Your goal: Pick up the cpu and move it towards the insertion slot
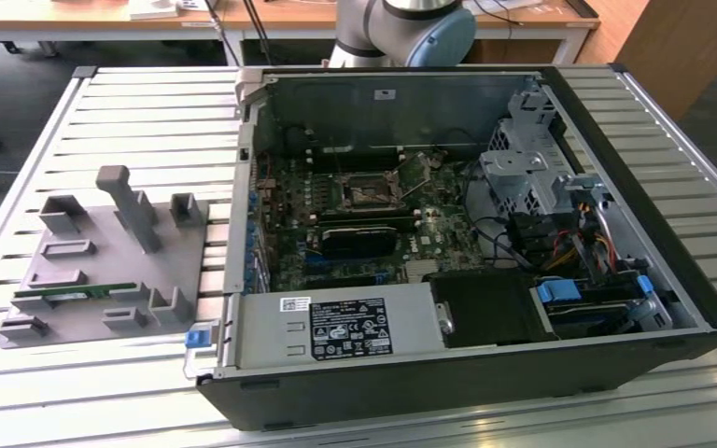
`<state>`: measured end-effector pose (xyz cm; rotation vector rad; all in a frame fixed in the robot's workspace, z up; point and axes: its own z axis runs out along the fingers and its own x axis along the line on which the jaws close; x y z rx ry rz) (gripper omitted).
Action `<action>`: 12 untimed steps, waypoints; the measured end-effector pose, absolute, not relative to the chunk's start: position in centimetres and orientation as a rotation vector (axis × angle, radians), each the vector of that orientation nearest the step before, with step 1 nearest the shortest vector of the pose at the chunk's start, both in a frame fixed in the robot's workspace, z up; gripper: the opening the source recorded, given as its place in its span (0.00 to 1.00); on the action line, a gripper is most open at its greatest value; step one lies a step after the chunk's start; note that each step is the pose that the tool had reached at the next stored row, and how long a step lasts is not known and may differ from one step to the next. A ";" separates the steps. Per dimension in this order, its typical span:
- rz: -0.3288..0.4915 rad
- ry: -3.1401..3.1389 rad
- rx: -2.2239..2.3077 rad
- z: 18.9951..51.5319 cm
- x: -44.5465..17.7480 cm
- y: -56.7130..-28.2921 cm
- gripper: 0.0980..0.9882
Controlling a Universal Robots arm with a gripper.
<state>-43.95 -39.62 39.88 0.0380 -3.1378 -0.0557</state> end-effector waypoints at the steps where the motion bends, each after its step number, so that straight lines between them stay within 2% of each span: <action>1: -0.056 -3.138 0.038 39.9 -43.8 -39.6 0.50; 12: -0.056 -3.138 0.038 39.9 -41.8 -39.6 0.50</action>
